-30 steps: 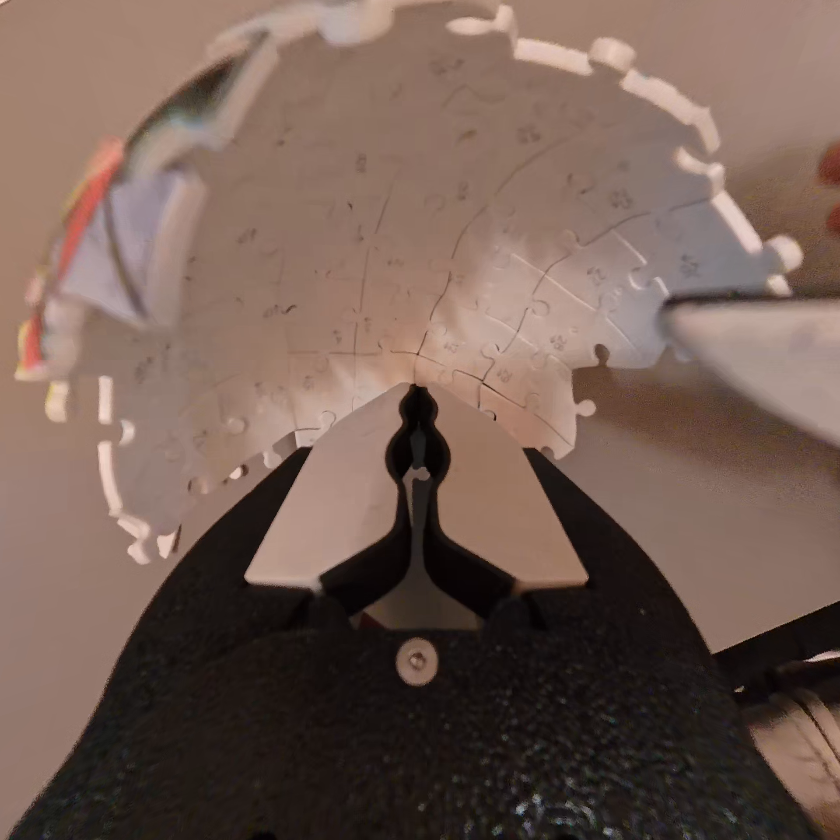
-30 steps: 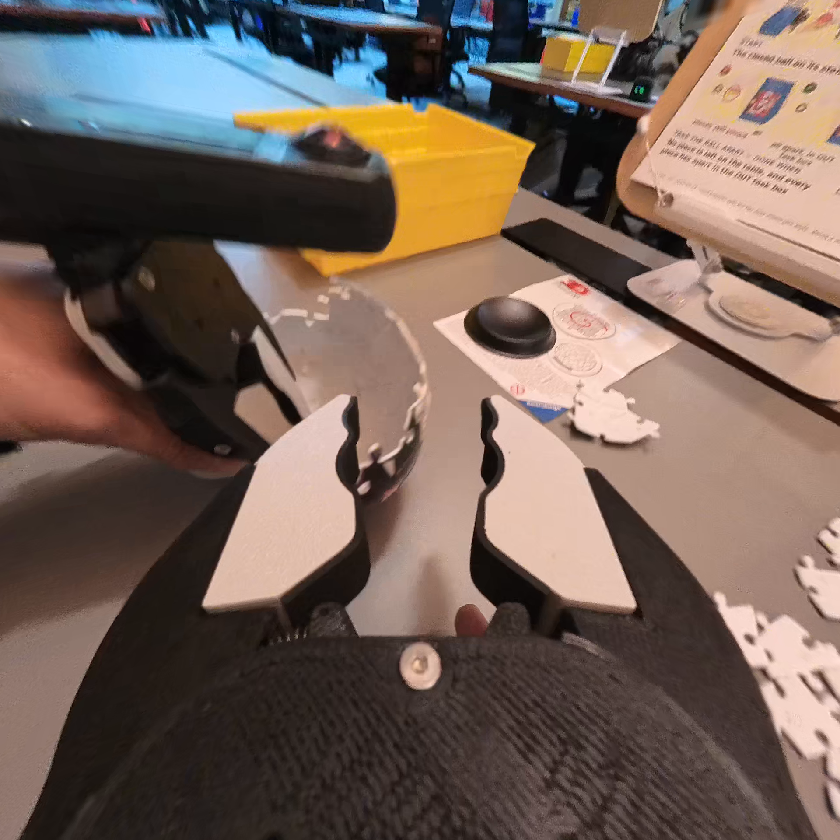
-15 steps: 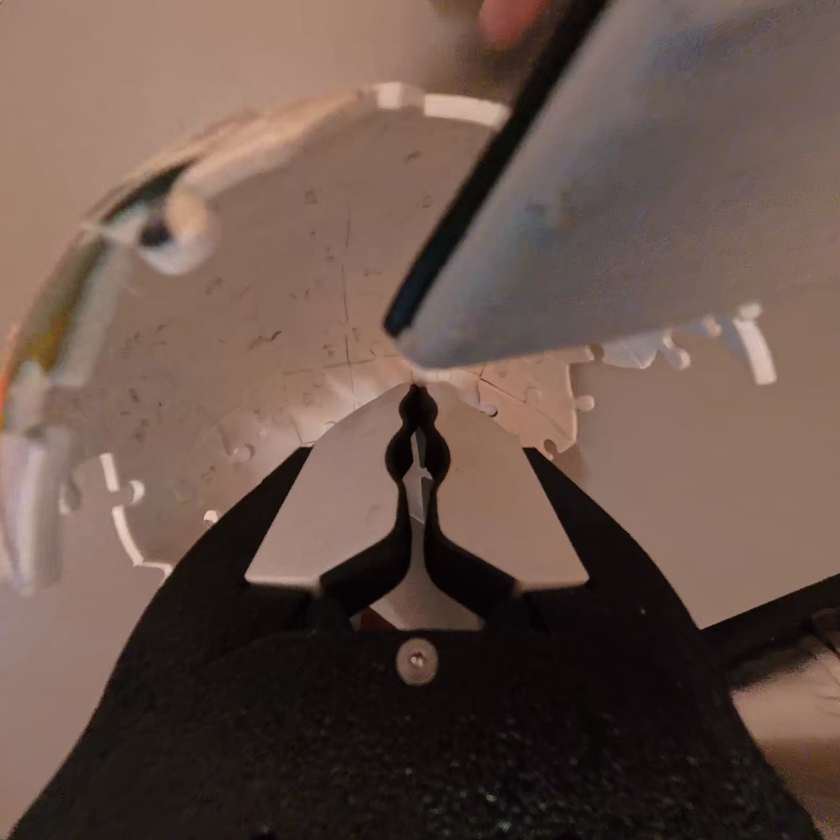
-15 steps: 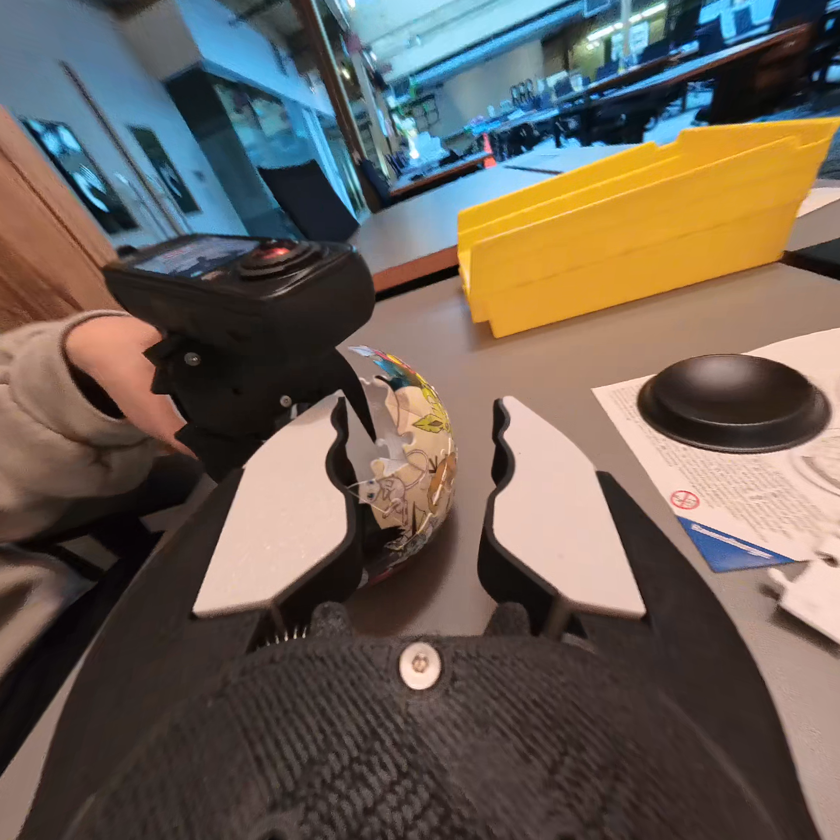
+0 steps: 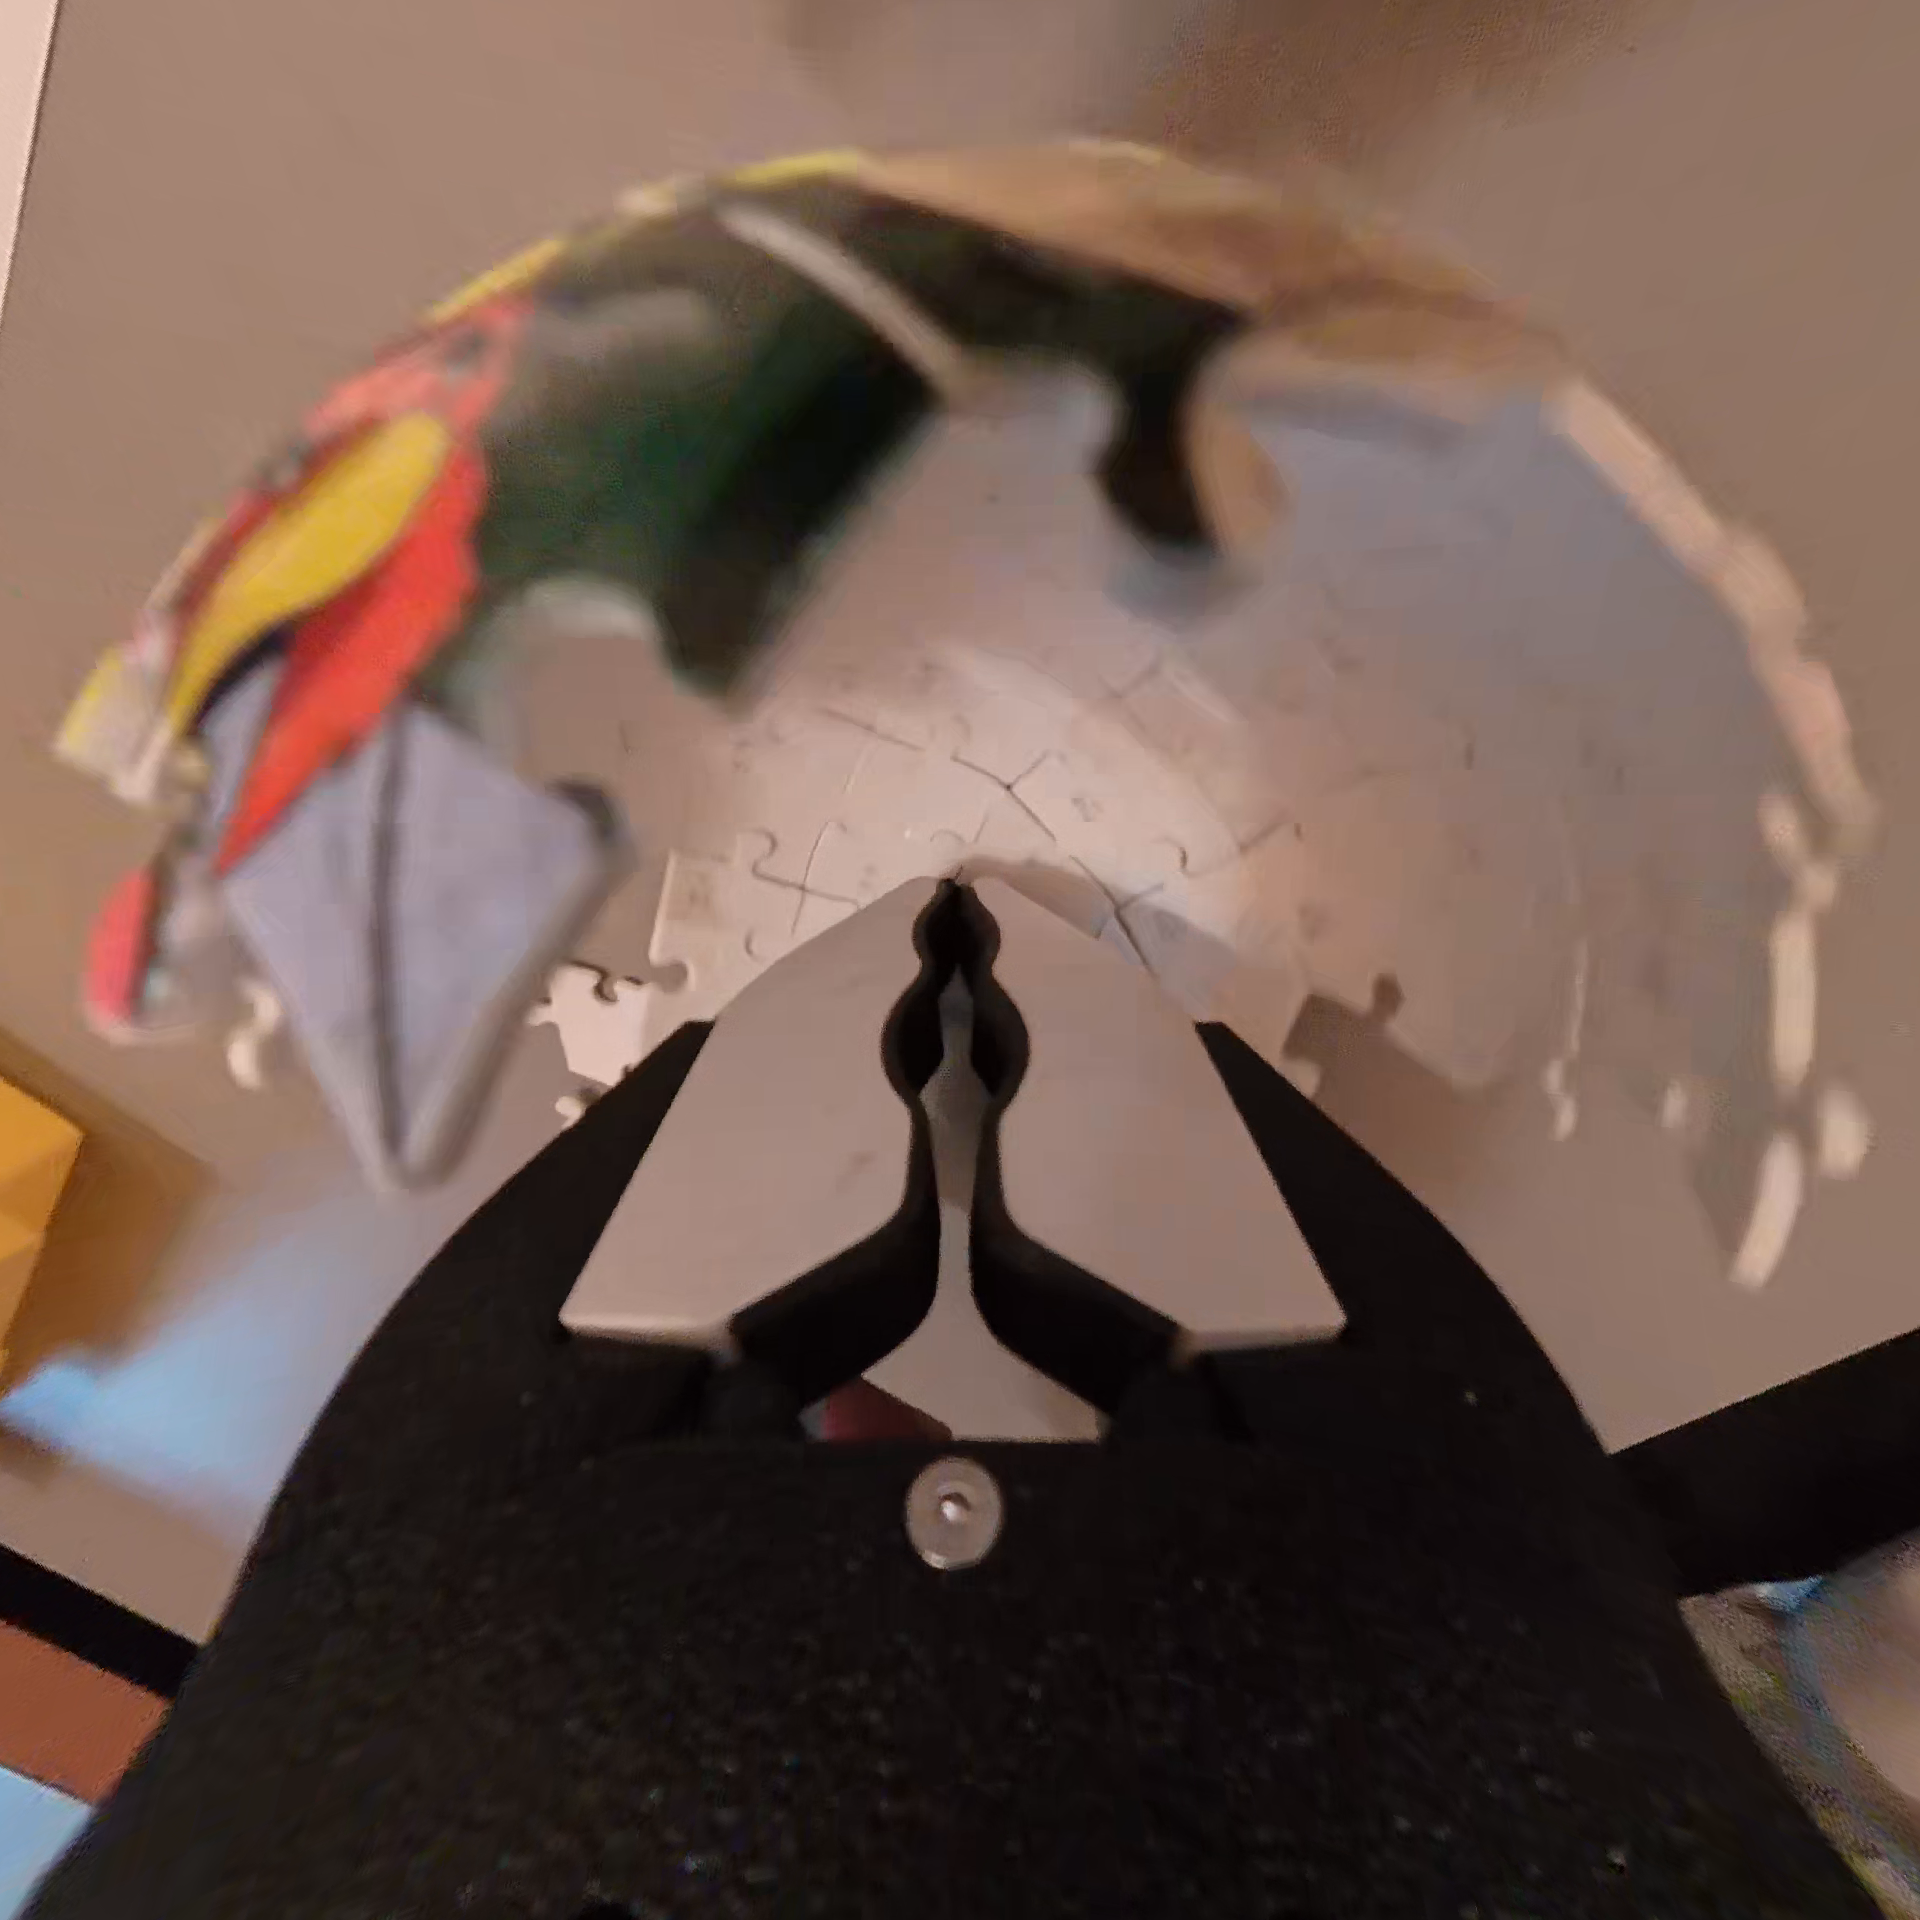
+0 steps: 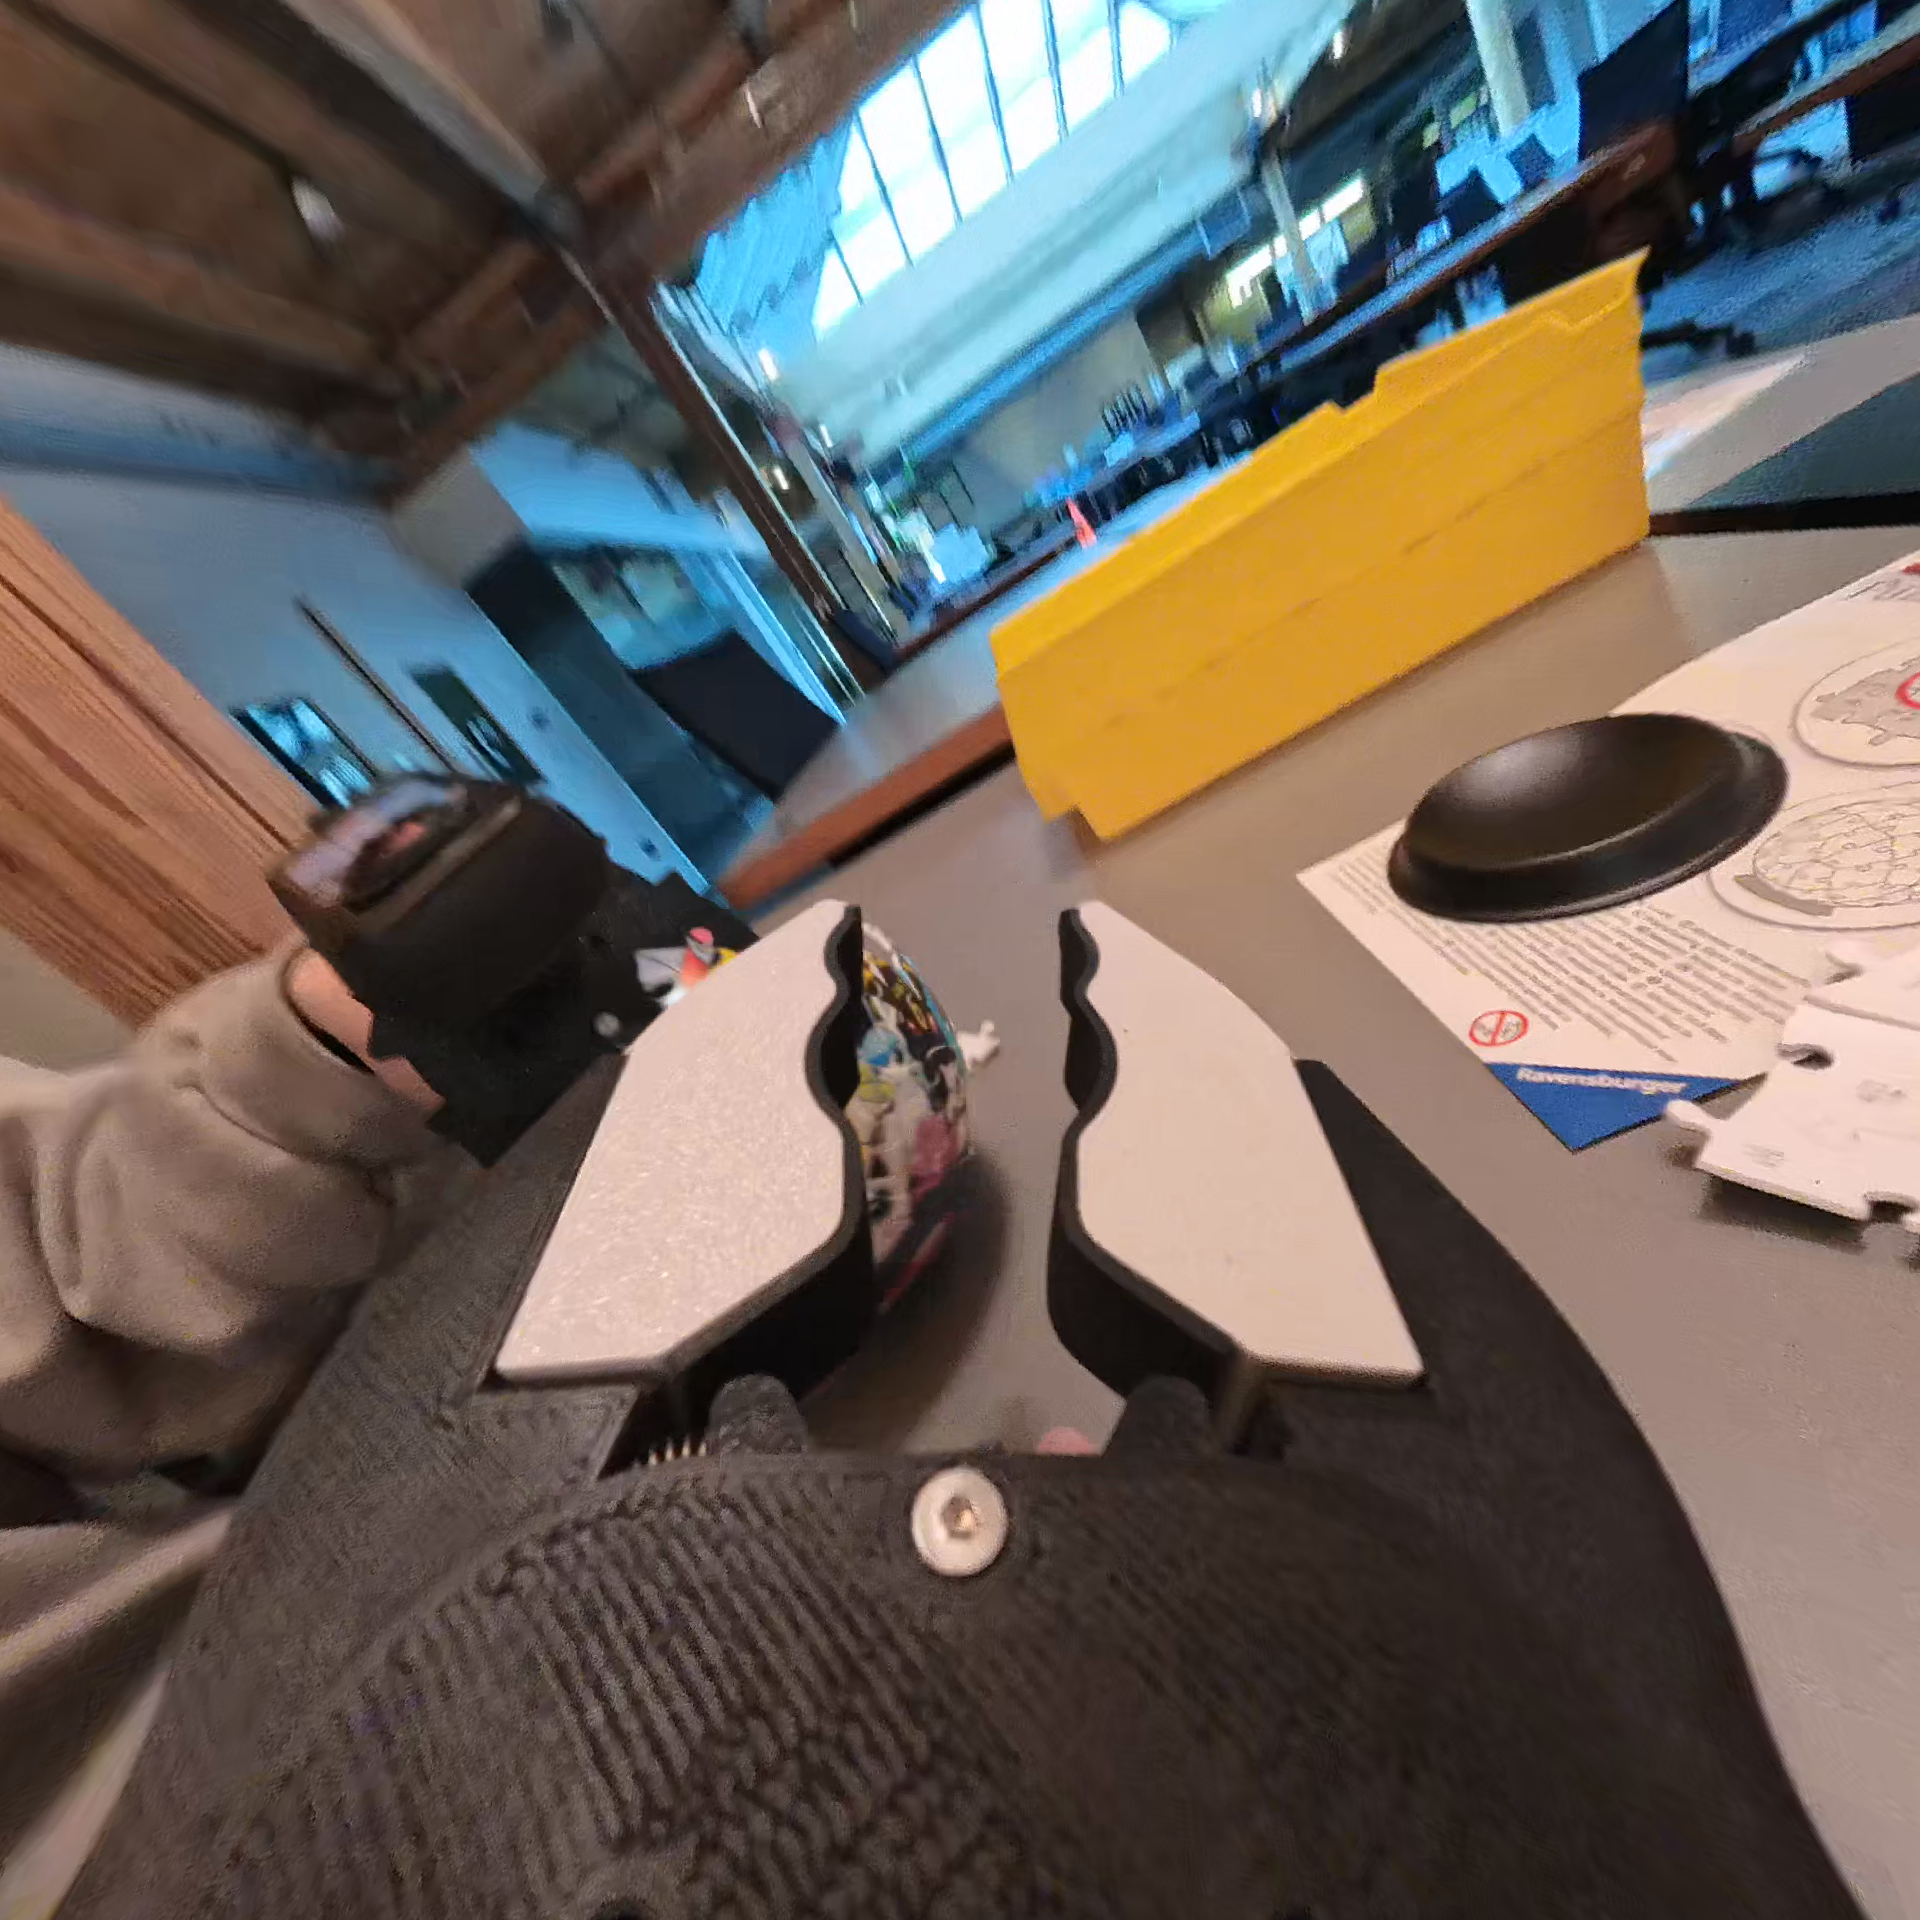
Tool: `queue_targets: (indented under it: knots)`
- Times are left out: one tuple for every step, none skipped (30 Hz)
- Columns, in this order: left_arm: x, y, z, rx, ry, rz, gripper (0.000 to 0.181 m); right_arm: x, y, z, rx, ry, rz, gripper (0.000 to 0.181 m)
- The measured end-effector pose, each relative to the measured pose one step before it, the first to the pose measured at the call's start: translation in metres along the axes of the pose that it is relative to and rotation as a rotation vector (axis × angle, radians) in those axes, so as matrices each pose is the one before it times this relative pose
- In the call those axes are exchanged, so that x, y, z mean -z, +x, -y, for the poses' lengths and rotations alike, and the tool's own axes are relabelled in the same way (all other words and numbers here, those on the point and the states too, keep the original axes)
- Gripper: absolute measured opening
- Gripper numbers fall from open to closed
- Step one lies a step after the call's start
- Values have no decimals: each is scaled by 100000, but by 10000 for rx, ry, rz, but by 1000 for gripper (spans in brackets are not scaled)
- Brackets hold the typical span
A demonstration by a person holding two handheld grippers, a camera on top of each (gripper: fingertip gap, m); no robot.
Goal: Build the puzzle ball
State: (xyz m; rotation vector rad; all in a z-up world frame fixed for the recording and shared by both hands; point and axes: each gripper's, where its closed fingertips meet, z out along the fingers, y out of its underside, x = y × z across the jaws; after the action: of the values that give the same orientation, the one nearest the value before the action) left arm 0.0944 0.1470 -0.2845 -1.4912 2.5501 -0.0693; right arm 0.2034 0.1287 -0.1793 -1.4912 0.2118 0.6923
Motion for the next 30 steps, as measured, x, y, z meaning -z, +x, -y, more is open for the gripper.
queue_targets:
  knots:
    - [-10, -56, 23, -187, 28, -18, 0, -297, 60, -444, 287, -366, -283, 42]
    - [-25, -95, 8, -68, 52, -1, 0, -245, 13, -337, 184, -212, -261, 44]
    - [-2, -18, -7, 97, 61, -57, 0, -180, -164, -302, 61, -170, -108, 44]
    - [-13, -3, 5, 178, 67, -69, 0, -127, -488, -439, -63, -289, 207, 45]
    - [-5, 12, 0, 200, 63, -59, 0, 11, -579, -662, -154, -501, 384, 45]
    - [-1, 3, 0, 132, 36, -24, 0, 212, -452, -812, -243, -678, 346, 45]
    - [-3, -4, -4, 6, 20, 44, 0, 433, -495, -786, -123, -701, 373, 46]
    - [5, 3, -6, -40, 4, 75, 0, 614, -531, -591, 95, -537, 306, 48]
    - [2, -5, -5, 2, -23, 64, 0, 715, -457, -458, 307, -340, 156, 50]
    - [4, 2, 0, 46, -42, 46, 0, 662, -341, -383, 602, -228, 16, 53]
    - [0, -6, 1, 48, -44, 26, 0, 506, -29, -275, 890, -128, -217, 55]
    - [2, 9, -9, 59, -32, -4, 0, 300, 332, -114, 930, -33, -523, 58]
    - [-5, 8, -8, 132, -32, -66, 0, -79, -20, 154, 727, 100, -341, 61]
    - [-6, 11, -4, 169, -30, -125, 0, -419, -812, 413, 470, 231, 194, 63]
    - [-11, 7, -13, 162, -14, -146, 0, -605, -878, 490, 326, 266, 271, 66]
    - [-3, 14, 0, 128, 3, -141, 0, -576, -456, 107, 440, 64, 25, 69]
    - [-3, 3, -1, 83, 20, -107, 0, -404, -66, -509, 488, -308, -218, 72]
    - [2, 4, -11, 63, 24, -71, 0, -252, -9, -661, 402, -444, -199, 78]
    - [-8, 6, 10, 42, 27, -32, 0, -173, -38, -214, 195, -163, -155, 85]
    - [2, -4, 2, -6, 37, 7, 0, -70, -217, 98, 107, 49, -53, 87]
    - [3, 0, -6, -22, 43, 25, 0, -23, -431, 329, 159, 229, 37, 88]
    - [3, 4, 12, 1, 36, 25, 0, 81, -334, 454, 237, 342, -71, 88]
    - [2, -11, 1, 10, 16, 12, 0, 158, -226, 369, 267, 281, -185, 91]
    - [0, 5, -9, 3, 3, -6, 0, 143, -292, 286, 298, 219, -193, 96]
    - [-2, 4, 4, -15, 3, -11, 0, -42, -257, 118, 361, 64, -189, 97]
    - [-1, -5, 2, -6, 2, 0, 0, -253, -69, -274, 331, -246, -233, 97]
    - [7, 0, 8, 2, -18, -1, 0, -401, -29, -463, 175, -397, -124, 100]
    - [-4, 7, -8, -16, -31, -8, 0, -455, -73, -495, 3, -425, 59, 103]
    - [5, 0, 4, -12, -33, -14, 0, -383, 64, -451, -34, -379, -22, 104]
    - [5, 11, -5, 0, -30, -20, 0, -293, 3, -331, 63, -288, -68, 106]
